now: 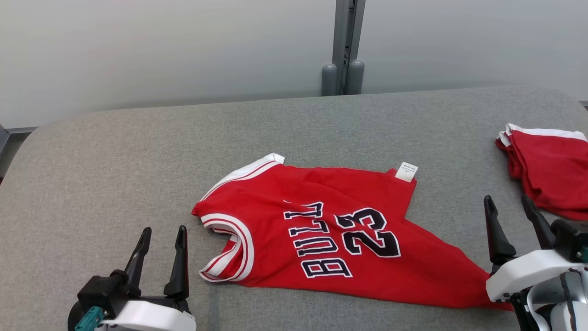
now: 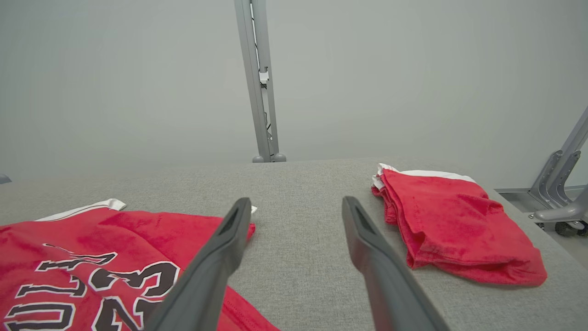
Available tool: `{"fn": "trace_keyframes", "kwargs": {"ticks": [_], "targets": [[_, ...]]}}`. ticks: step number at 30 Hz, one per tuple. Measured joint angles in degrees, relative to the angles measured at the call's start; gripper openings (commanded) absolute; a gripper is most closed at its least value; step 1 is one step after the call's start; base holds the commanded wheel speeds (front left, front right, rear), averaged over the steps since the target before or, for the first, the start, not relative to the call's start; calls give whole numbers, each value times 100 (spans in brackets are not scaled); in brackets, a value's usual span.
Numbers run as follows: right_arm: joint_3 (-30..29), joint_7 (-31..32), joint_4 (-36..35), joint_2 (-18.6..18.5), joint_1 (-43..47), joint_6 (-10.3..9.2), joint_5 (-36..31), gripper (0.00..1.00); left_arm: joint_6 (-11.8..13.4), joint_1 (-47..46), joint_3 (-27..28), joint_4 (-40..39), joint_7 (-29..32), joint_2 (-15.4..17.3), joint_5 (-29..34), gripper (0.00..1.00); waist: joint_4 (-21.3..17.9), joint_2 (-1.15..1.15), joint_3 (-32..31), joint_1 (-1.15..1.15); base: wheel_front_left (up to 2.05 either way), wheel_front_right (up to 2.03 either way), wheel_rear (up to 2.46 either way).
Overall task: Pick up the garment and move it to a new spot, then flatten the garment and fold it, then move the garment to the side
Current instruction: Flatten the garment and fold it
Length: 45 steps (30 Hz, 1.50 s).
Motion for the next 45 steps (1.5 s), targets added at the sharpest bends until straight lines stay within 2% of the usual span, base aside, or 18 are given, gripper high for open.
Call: {"fn": "trace_keyframes", "kwargs": {"ticks": [7,16,21,22,23,30,38,40,41,45], "targets": [[383,-7,531,-209,-438,0,132,100,4,-29,-14,7,0,1,1,100,-20,0,55,0,0,0,0],[1026,260,1889,-595,-1528,0,672,100,-4,-236,-191,68,0,-3,-8,100,219,0,201,0,0,0,0],[1122,426,2528,-677,-1876,1,1020,100,4,-253,-231,89,0,-1,-16,100,458,0,278,0,0,0,0],[1160,609,2893,-732,-2059,0,1196,100,4,-268,-246,91,0,0,-16,100,578,0,325,-1,0,0,0],[1160,609,2893,-732,-2059,0,1196,100,4,-268,-246,91,0,0,-16,100,578,0,325,-1,0,0,0],[1143,1370,4155,-878,-2811,0,1808,100,13,-384,-350,75,0,0,-33,100,1021,0,556,0,0,0,0],[883,1731,4852,-828,-3340,0,2299,100,48,-486,-398,52,0,-1,-67,100,1356,0,780,0,0,0,0],[940,1758,4915,-816,-3399,0,2348,36,55,-487,-401,52,0,1,-69,100,1424,0,809,0,0,0,0],[968,1706,4933,-825,-3420,0,2365,0,56,-487,-405,52,0,0,-78,100,1449,0,815,0,0,0,0],[1133,1460,4959,-860,-3453,0,2361,0,75,-487,-411,53,0,-1,-101,100,1478,0,785,0,0,0,0]]}}
